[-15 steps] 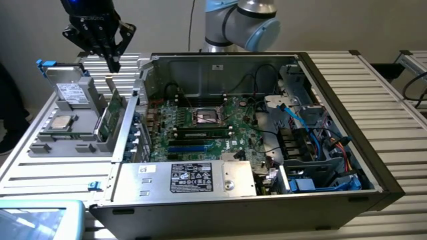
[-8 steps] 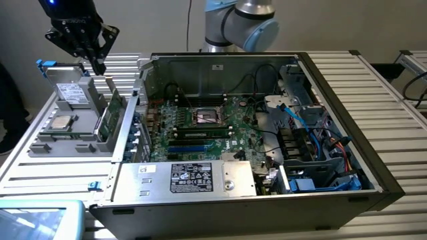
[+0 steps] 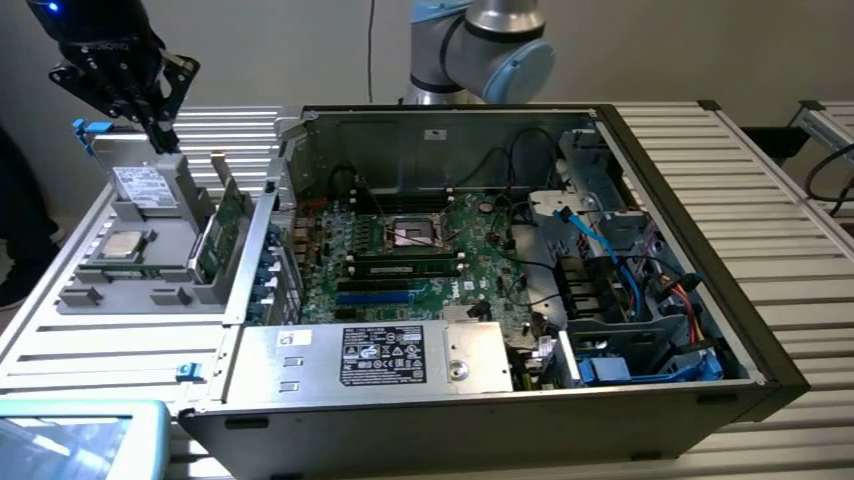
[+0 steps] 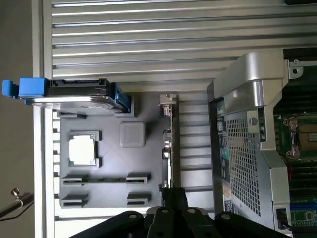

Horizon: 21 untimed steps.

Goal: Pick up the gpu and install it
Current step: 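Reach for the gpu, then pick up the gpu and move the gpu toward the slot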

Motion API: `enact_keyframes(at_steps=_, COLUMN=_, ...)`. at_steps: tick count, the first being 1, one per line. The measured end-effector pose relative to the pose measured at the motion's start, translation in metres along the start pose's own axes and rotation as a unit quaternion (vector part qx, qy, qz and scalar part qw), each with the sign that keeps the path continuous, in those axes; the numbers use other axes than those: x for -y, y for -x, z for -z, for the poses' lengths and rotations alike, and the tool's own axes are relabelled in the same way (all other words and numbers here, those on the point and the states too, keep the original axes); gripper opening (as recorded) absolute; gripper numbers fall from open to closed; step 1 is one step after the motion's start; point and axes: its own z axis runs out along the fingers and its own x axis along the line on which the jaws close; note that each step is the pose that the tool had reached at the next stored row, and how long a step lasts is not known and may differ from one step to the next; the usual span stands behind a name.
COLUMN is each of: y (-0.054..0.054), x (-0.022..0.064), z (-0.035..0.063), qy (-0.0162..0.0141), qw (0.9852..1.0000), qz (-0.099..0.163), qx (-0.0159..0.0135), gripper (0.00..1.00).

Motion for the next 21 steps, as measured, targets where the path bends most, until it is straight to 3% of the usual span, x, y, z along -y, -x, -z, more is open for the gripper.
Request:
enact_keyframes(at_steps=3, y=-0.0114, x=0.0008, z=-0.0004, qy=0.0, qw=1.0, qz=0.0, qx=0.0, gripper=0.12)
enact_keyframes(at_steps=17, y=-0.012, x=0.0008, z=-0.0005, qy=0.0, qw=1.0, qz=0.0, qx=0.0, gripper=0.12)
enact_keyframes(at_steps=19, y=-0.012, x=0.0008, z=-0.0005, qy=0.0, qw=1.0, qz=0.0, qx=0.0, gripper=0.13)
enact_keyframes(at_steps=21, y=-0.012, x=0.0008, z=-0.0005, qy=0.0, qw=1.0, qz=0.0, qx=0.0, gripper=0.25)
